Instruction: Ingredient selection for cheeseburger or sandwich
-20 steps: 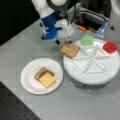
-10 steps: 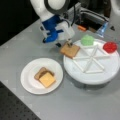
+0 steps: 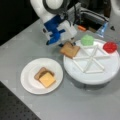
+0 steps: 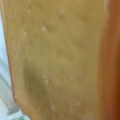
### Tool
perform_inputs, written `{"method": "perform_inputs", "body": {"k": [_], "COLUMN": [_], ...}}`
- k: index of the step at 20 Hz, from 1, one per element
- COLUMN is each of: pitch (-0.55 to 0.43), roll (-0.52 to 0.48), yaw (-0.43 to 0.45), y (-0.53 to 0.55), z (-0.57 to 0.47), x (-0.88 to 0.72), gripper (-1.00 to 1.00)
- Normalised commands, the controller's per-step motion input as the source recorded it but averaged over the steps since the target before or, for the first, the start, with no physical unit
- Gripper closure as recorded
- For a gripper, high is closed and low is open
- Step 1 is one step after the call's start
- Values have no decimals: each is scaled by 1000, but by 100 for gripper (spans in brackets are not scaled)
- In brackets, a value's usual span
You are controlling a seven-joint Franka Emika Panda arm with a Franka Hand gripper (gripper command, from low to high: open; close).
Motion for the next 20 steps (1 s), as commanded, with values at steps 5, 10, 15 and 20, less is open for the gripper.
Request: {"method": "perform_inputs", "body": {"k": [5, 10, 15, 20], "pitch": [24, 23, 24, -3], "roll": [495, 462, 406, 311], "yaw": [111, 164, 125, 81], "y": [-378, -312, -219, -134], "z": [-73, -69, -48, -60], "x": [268, 339, 308, 257], "gripper": [-100, -100, -100, -100]}}
